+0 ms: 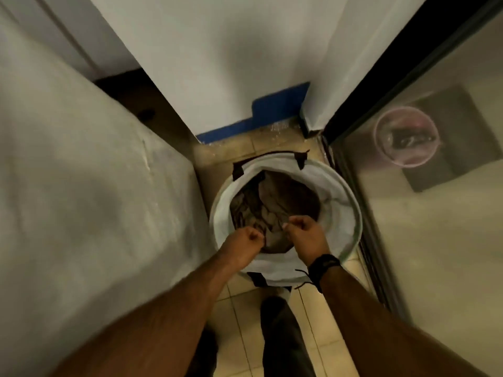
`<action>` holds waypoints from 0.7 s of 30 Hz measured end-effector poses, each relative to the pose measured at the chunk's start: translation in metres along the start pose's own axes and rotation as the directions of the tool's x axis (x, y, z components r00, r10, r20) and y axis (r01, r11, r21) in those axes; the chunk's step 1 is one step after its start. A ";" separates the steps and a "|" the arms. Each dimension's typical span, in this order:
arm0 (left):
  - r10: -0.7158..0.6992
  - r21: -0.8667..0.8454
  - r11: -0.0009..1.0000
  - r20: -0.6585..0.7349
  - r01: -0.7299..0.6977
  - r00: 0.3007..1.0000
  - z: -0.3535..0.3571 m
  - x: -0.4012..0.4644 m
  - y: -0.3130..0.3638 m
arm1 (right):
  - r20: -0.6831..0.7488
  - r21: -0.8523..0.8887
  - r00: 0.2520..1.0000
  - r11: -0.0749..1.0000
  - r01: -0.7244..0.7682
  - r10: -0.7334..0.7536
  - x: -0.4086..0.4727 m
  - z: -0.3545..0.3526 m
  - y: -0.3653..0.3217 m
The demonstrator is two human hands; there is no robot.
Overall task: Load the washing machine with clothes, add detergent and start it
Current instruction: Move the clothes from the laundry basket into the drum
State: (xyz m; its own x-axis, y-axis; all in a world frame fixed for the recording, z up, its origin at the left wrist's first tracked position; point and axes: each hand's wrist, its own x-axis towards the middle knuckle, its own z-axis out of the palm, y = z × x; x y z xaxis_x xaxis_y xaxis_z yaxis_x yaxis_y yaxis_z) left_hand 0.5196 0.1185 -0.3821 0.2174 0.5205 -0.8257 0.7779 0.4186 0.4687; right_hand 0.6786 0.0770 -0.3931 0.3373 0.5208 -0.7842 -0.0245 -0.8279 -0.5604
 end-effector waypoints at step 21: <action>-0.349 -0.551 0.767 0.071 0.329 0.934 0.112 0.346 -0.171 | 0.092 -0.615 0.993 0.788 0.001 0.071 0.265 0.075 0.169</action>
State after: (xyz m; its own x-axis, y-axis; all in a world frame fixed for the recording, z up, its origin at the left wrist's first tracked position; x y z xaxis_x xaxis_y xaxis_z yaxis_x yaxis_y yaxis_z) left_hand 0.5276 0.1435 -0.7837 -0.0267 0.2872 -0.9575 0.3428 0.9024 0.2612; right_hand 0.6933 0.0904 -0.7151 0.2472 0.4780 -0.8429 0.5597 -0.7805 -0.2785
